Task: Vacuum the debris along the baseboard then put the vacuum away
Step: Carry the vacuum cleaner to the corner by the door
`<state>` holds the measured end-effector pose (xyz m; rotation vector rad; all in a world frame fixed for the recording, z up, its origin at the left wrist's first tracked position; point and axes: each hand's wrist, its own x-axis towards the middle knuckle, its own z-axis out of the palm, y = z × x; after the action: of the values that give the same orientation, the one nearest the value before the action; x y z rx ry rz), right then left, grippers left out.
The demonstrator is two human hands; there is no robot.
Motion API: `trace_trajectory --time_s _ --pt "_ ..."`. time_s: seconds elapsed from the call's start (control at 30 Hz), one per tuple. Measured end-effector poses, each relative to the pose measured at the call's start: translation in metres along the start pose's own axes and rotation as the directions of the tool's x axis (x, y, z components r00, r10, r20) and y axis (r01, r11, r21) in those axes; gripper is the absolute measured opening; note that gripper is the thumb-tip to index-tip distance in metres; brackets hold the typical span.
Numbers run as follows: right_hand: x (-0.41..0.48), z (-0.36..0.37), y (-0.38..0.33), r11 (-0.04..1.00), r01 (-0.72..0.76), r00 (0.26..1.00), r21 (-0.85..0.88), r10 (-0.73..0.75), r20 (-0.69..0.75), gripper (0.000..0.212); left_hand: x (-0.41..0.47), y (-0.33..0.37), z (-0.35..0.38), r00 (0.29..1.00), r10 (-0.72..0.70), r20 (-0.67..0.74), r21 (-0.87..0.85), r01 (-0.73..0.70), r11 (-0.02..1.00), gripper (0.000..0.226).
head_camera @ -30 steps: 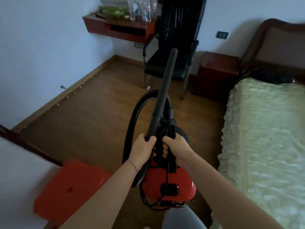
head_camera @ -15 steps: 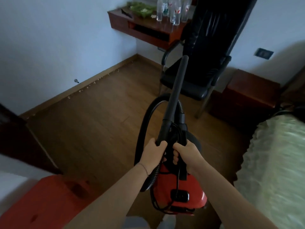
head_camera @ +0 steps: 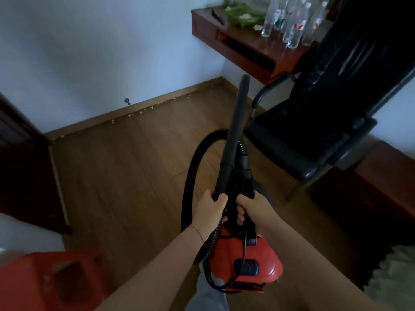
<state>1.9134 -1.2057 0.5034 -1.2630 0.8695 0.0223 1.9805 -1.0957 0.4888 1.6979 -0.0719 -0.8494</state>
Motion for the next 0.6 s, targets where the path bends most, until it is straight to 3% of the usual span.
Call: trace_trajectory --time_s 0.33,0.6 --pt "0.138 0.003 -0.085 0.973 0.006 0.984 -0.232 0.036 0.176 0.017 0.121 0.052 -0.001 0.977 -0.056 -0.205 -0.091 0.038 0.995 0.012" --pt "0.229 0.012 -0.123 0.935 0.011 0.936 -0.356 0.116 0.334 0.022 0.187 0.073 -0.001 0.920 -0.084 -0.382 -0.126 0.039 0.991 0.013"
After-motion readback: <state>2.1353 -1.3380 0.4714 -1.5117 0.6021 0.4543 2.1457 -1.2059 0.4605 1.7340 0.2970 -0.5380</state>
